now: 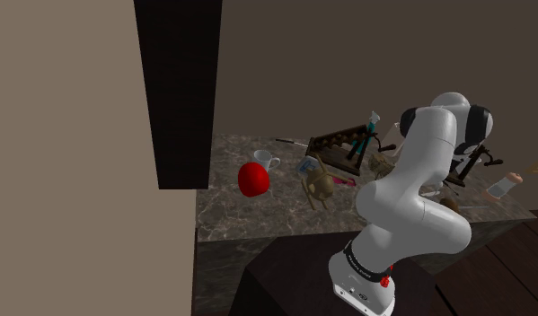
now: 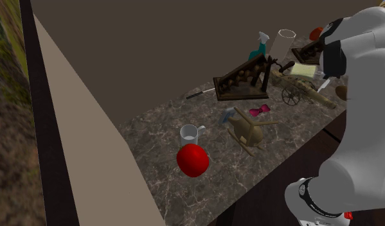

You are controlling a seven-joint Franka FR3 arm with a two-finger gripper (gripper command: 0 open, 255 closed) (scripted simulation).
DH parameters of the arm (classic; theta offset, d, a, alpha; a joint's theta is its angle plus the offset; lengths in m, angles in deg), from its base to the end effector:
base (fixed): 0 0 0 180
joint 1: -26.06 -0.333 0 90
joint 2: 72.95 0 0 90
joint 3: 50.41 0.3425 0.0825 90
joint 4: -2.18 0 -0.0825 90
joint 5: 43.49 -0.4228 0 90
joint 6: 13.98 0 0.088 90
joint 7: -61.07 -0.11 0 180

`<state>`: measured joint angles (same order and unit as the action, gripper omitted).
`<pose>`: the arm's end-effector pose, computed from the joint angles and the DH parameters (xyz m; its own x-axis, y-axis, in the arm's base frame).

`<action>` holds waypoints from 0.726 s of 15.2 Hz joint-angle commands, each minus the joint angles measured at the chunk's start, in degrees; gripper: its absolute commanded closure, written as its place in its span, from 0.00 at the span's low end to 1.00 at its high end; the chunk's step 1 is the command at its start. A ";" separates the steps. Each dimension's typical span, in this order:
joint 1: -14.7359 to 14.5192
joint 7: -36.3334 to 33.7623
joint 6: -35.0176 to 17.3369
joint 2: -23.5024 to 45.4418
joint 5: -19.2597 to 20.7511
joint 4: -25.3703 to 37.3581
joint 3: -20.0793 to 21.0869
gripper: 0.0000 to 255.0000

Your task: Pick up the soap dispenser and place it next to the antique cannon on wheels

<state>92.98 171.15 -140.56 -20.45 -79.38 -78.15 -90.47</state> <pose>-0.0856 -0.7835 0.2407 0.9968 -0.0672 -0.0427 -0.0621 -0.9919 0.1109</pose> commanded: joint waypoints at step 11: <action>-1.74 -0.84 3.15 -4.08 1.96 -0.95 -2.10 0.00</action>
